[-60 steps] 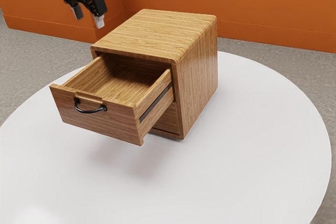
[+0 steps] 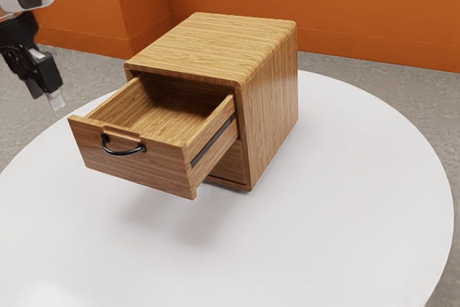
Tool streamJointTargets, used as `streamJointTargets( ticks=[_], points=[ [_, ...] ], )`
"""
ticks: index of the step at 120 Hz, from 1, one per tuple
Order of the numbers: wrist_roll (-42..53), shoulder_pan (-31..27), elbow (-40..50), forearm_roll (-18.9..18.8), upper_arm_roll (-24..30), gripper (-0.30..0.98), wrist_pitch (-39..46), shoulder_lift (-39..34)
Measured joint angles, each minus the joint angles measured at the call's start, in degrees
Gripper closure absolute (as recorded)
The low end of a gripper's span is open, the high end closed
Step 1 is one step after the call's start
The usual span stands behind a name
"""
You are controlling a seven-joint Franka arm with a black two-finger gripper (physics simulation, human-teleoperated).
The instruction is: Push the drawer handle with one arm to close the drawer
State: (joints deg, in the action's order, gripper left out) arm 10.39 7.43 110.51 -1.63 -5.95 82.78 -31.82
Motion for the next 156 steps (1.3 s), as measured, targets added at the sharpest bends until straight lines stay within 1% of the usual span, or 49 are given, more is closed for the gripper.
streamJointTargets(
  ticks=[9,19,32,42,71,91,118,156],
  points=[
    [-2.65,-0.1,9.97,-1.68,1.21,0.41,1.72,-6.86],
    [-5.89,-0.18,16.99,-3.23,2.17,0.56,3.29,-11.82],
    [-9.7,-0.22,24.72,-4.18,2.28,0.67,8.06,-13.1],
    [-12.2,-0.22,27.35,-4.52,2.07,0.71,12.94,-11.1],
    [-17.25,-0.22,27.87,-4.92,0.42,0.77,23.63,-2.07],
    [-18.59,-0.2,26.91,-5.54,0.07,0.78,28.27,1.58],
    [-18.22,-0.08,24.24,-6.17,0.27,0.78,31.58,5.75],
    [-16.48,0.37,17.39,-6.2,0.49,0.79,32.86,13.24]
  ],
)
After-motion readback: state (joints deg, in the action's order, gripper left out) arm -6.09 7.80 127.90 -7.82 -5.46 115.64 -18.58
